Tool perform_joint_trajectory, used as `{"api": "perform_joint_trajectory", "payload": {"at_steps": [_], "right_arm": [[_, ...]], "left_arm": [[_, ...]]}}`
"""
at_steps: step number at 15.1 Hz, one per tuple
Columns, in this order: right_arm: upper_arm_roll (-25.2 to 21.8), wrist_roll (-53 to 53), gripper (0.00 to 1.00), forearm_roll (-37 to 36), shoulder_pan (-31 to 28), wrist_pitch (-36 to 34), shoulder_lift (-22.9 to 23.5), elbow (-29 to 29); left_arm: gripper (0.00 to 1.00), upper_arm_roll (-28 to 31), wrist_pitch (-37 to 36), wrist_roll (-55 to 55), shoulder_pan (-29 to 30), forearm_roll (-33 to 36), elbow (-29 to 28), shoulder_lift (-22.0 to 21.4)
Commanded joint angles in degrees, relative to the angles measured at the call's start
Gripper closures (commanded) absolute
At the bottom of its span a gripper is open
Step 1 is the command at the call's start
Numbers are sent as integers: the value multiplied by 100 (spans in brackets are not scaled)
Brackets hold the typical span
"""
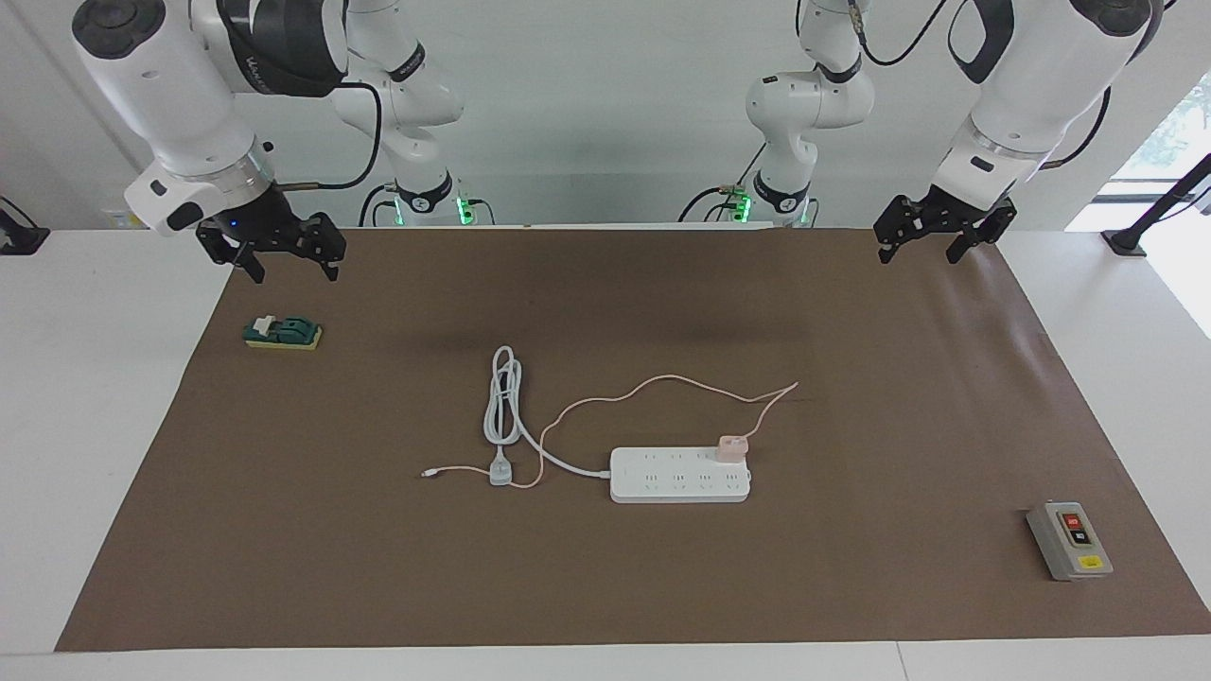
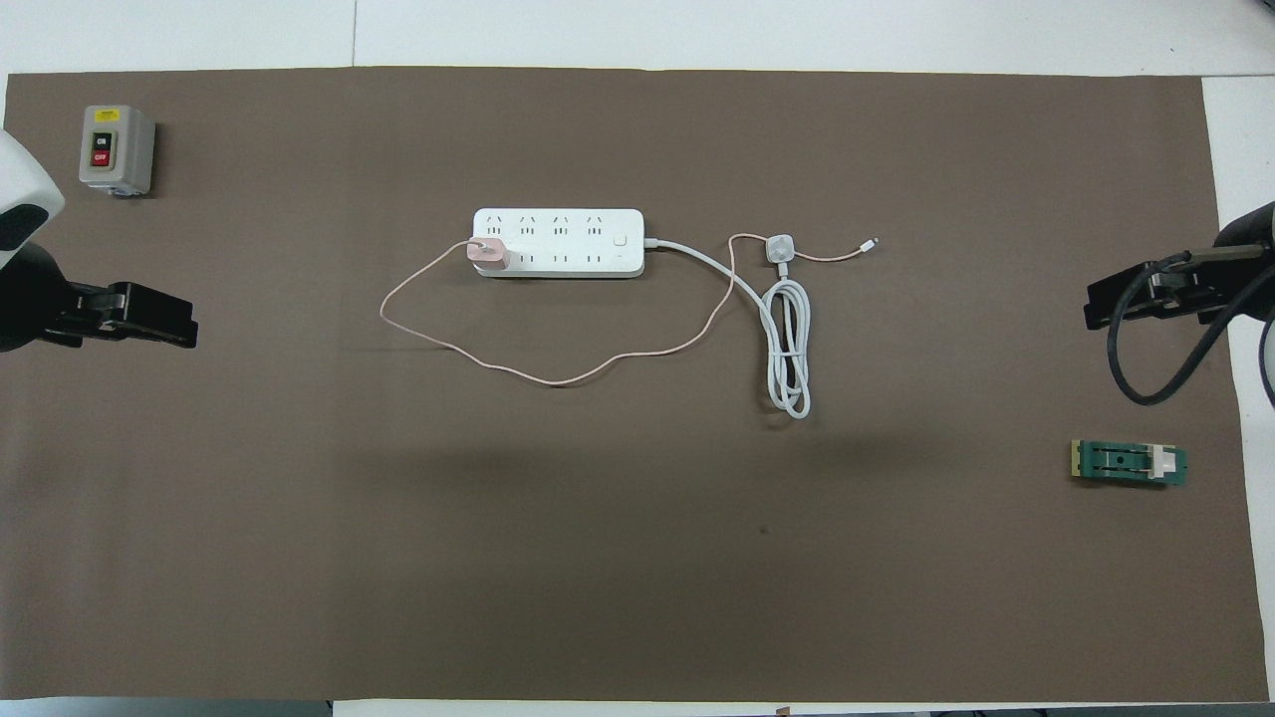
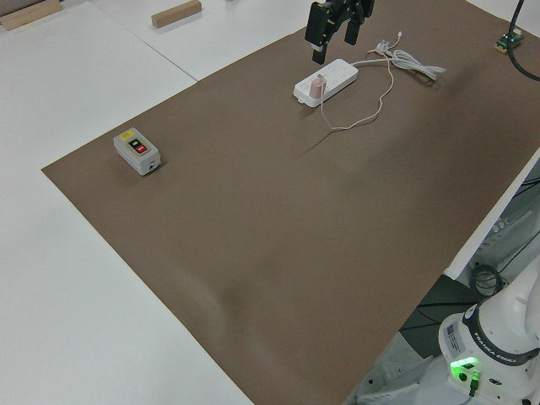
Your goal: Unplug charger and place it aside
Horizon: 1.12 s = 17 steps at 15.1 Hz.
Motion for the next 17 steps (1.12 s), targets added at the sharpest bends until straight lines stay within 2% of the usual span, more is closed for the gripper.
{"api": "perform_joint_trajectory", "payload": {"at_steps": [1, 17], "right_arm": [[67, -147, 0, 6, -81, 42, -53, -15], [67, -103, 0, -3, -72, 15, -62, -15]], "left_arm": [[0, -61, -41, -62, 62, 97, 95, 59], [0, -61, -41, -80, 62, 88, 86, 50]]}}
